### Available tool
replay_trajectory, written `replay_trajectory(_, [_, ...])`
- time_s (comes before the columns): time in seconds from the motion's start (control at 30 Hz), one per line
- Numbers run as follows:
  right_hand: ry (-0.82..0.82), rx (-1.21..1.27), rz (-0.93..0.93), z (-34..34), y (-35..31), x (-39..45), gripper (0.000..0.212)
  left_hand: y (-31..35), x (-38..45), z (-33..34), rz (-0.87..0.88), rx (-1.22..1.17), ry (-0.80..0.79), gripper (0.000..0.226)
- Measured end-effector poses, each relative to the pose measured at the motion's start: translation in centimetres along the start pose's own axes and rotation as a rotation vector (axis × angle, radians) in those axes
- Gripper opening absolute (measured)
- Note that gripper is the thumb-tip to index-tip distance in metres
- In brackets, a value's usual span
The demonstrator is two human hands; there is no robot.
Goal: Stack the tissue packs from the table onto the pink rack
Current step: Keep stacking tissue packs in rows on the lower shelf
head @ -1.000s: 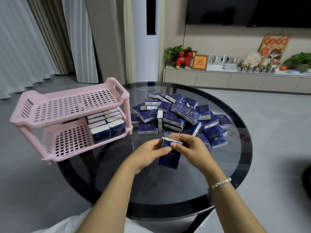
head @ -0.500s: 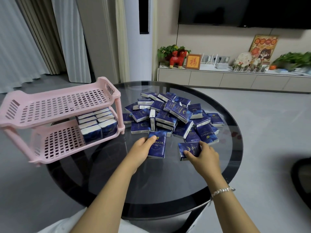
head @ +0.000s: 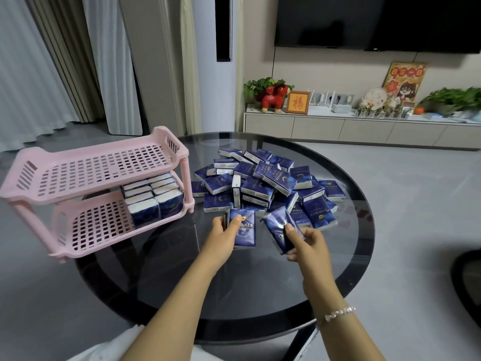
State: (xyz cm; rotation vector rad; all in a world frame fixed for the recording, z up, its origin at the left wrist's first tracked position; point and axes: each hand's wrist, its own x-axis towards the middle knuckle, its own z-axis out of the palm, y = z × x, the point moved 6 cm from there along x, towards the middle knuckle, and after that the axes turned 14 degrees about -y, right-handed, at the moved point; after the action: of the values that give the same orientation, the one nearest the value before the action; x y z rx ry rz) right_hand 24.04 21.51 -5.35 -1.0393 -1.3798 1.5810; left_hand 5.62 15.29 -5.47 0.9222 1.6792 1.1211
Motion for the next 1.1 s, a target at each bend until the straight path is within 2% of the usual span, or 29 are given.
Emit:
replay_trajectory(0.1, [-0.068,0.102,0.023,1.9,0.0,-0.2,0.021,0.5,-0.3,0.8,0.045,-0.025,-0.033,0.039])
replay_trajectory(0.3, [-0.056,-0.009,-0.024,4.4,-0.5,-0.2,0.024,0.8,0.3,1.9,0.116,-0.168,-0.08,0.047])
replay_trajectory(0.33, [-0.055,-0.015,-0.03,4.7,-0.6,0.0,0.025,0.7,0.5,1.9,0.124,-0.204,-0.085,0.053])
replay_trajectory(0.43, [-0.069,-0.017,-0.029,5.2,-0.9,0.5,0.027,0.3,0.8,2.1,0.135,-0.256,-0.116,0.1])
replay_trajectory(0.47, [-0.081,-0.013,-0.024,5.4,-1.0,0.7,0.028,0.2,1.0,2.1,0.139,-0.248,-0.121,0.108])
replay_trajectory(0.6, [-0.203,0.022,0.022,6.1,-1.4,1.9,0.026,0.1,1.6,1.0,0.14,-0.279,-0.041,0.092])
replay_trajectory(0.73, [-0.307,-0.027,-0.002,6.0,-2.0,2.9,0.022,0.1,2.1,0.7,0.139,-0.332,-0.012,0.051])
replay_trajectory(0.77, [-0.328,-0.04,-0.005,6.1,-2.1,3.0,0.02,0.1,2.1,0.7,0.144,-0.329,-0.007,0.046])
replay_trajectory(0.9, [-0.385,-0.043,0.009,6.4,-2.1,3.3,0.012,0.2,2.4,0.4,0.16,-0.358,-0.015,0.053])
replay_trajectory(1.0, [-0.434,-0.038,0.019,7.4,-2.0,3.3,0.007,0.0,2.1,-0.3,0.155,-0.399,-0.029,0.048])
replay_trajectory(1.1, [-0.468,-0.051,-0.022,8.8,-1.9,2.7,0.01,0.2,1.0,-1.2,0.162,-0.473,-0.008,0.068])
